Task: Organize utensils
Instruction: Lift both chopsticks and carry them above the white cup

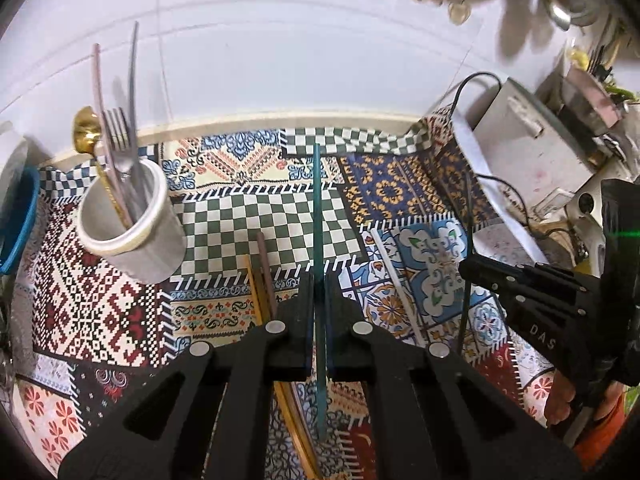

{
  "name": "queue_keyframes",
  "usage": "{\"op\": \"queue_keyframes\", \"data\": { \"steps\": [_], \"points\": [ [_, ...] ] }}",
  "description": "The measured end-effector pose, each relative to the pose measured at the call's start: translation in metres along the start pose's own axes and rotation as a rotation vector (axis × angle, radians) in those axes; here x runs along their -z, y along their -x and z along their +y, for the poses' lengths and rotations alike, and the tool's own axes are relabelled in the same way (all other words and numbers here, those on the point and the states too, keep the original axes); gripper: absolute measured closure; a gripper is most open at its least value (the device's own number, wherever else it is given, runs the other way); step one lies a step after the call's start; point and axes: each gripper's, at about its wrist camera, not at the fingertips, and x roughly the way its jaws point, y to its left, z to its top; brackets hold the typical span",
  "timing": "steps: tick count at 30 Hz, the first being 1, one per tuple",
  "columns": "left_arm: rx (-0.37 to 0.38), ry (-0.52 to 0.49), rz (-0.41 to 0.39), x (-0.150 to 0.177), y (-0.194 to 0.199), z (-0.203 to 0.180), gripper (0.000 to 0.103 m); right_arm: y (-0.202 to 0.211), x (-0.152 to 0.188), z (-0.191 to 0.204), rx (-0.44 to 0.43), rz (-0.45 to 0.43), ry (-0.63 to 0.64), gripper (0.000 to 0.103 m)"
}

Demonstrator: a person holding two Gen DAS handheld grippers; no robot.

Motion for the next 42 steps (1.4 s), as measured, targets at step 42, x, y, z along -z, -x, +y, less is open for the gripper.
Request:
{"op": "queue_keyframes", "data": {
  "steps": [42],
  "points": [
    [-0.217,0.187,-0.465,-0.047,0.185,0.102,0.1,0.093,-0.116,0.169,-0.249,-0.409,0.291,0.098]
  ]
}}
